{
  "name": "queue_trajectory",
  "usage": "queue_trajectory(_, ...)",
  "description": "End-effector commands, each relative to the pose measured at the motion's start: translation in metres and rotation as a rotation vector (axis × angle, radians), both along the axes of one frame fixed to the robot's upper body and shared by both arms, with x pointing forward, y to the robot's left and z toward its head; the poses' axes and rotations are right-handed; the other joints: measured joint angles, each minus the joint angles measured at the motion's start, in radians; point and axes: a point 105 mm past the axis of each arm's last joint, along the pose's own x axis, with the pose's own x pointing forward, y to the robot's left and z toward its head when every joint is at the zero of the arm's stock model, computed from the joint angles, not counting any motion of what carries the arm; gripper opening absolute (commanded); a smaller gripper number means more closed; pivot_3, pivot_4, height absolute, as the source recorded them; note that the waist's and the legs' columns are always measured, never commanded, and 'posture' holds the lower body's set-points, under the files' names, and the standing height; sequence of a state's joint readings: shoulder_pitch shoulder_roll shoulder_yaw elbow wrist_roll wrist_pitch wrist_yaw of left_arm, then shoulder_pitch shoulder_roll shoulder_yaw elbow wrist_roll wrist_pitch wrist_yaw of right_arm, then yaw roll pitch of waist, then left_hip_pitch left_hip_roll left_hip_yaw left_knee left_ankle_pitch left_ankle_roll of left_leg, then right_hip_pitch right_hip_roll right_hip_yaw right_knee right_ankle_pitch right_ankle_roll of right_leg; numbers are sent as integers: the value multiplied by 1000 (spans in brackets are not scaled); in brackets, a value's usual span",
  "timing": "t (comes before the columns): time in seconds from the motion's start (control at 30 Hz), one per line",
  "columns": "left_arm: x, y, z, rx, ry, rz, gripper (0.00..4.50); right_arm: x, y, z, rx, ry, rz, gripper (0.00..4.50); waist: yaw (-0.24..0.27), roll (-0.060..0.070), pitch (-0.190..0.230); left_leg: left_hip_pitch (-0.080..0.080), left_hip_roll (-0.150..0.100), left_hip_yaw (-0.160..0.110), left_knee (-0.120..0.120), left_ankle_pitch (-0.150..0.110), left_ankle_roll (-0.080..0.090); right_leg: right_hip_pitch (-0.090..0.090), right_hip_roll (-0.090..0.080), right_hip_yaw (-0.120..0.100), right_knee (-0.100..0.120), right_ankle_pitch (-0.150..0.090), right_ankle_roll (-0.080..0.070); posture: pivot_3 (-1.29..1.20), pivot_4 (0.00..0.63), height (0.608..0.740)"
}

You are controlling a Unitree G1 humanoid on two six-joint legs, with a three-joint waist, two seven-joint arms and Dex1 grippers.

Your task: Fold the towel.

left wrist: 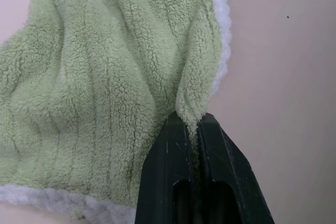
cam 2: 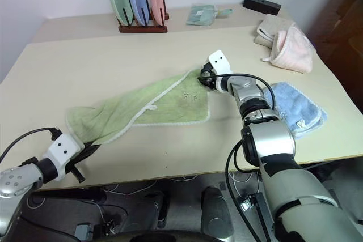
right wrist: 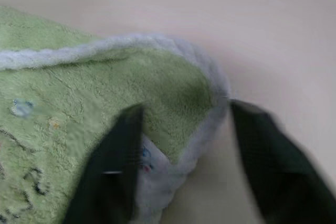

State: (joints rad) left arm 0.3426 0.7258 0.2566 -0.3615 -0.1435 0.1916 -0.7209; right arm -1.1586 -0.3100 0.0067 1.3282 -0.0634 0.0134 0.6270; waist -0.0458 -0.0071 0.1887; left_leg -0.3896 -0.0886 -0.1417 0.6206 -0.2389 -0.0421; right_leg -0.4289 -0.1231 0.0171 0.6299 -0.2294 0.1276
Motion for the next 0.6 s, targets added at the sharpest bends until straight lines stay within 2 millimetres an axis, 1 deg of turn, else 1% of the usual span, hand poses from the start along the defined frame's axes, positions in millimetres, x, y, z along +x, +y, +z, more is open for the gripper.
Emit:
queue_trajectory(0.03, 3, -3, 5, -5, -17, -12, 0, 0, 0, 7, 58, 30, 7, 4153, 0, 0, 0, 0, 0, 0, 0, 0, 0, 0, 0, 0, 0, 0, 0, 0, 150, 740)
queue_trajectory(0.1, 3, -5, 5, -7, -16, -17, 0, -4, 3, 3, 85, 82, 24, 4153, 0, 0, 0, 0, 0, 0, 0, 0, 0, 0, 0, 0, 0, 0, 0, 0, 150, 740)
queue_trajectory(0.23, 7, -6, 4, -7, -17, -24, 0, -12, 9, -11, 28, 133, 93, 4153, 0, 0, 0, 0, 0, 0, 0, 0, 0, 0, 1, 0, 0, 0, 0, 0, 150, 740)
queue_trajectory(0.27, 8, -6, 4, -7, -19, -26, 0, -13, 9, -13, 15, 131, 102, 3931, -1, 0, -1, 0, 0, 0, 0, 0, 0, 0, 1, 0, 0, 0, 0, 0, 150, 740)
queue_trajectory(0.33, 10, -7, 6, -8, -26, -28, 0, -16, 10, -14, -2, 126, 139, 3292, -1, 0, -1, 1, 0, 1, 0, 0, 0, 0, 1, 0, 0, 0, 0, 0, 150, 740)
queue_trajectory(0.37, 11, -7, 6, -8, -29, -27, 0, -18, 10, -14, -24, 119, 168, 2851, -1, 0, -1, 1, 0, 1, 0, 0, 0, 0, 1, 1, 0, 0, 0, 0, 150, 740)
queue_trajectory(0.43, 12, -7, 7, -6, -33, -23, 0, -25, 6, -15, -70, 100, 234, 1877, 0, 0, -1, 1, 1, 1, 0, 0, 0, 0, 1, 1, 0, 0, 0, 0, 150, 740)
queue_trajectory(0.47, 12, -6, 7, -5, -35, -21, 0, -29, 4, -14, -88, 89, 274, 1322, 2, 0, -1, 1, 1, 1, 0, 0, 0, 0, 1, 1, 0, 0, 0, 0, 150, 740)
queue_trajectory(0.5, 13, -6, 8, -4, -36, -19, 0, -35, 2, -13, -103, 79, 315, 732, 3, 0, -1, 1, 1, 1, 0, 0, 0, 0, 1, 1, 0, 0, 0, 0, 150, 740)
queue_trajectory(0.53, 12, -6, 8, -2, -36, -18, 0, -44, -2, -10, -114, 68, 367, 246, 6, -1, -1, 1, 0, 1, 1, 0, 0, 1, 1, 1, 0, 0, 0, 0, 150, 740)
queue_trajectory(0.57, 12, -5, 8, -1, -36, -17, 0, -52, -6, -8, -124, 61, 409, 109, 11, -1, -1, 0, 0, 1, 1, 0, 0, 1, 1, 0, -1, 1, 0, 0, 150, 740)
queue_trajectory(0.6, 12, -5, 8, 0, -36, -16, 0, -62, -9, -5, -137, 56, 447, 109, 14, -1, -1, 0, 0, 0, 1, 0, 0, 1, 1, 0, -1, 1, 1, 0, 150, 740)
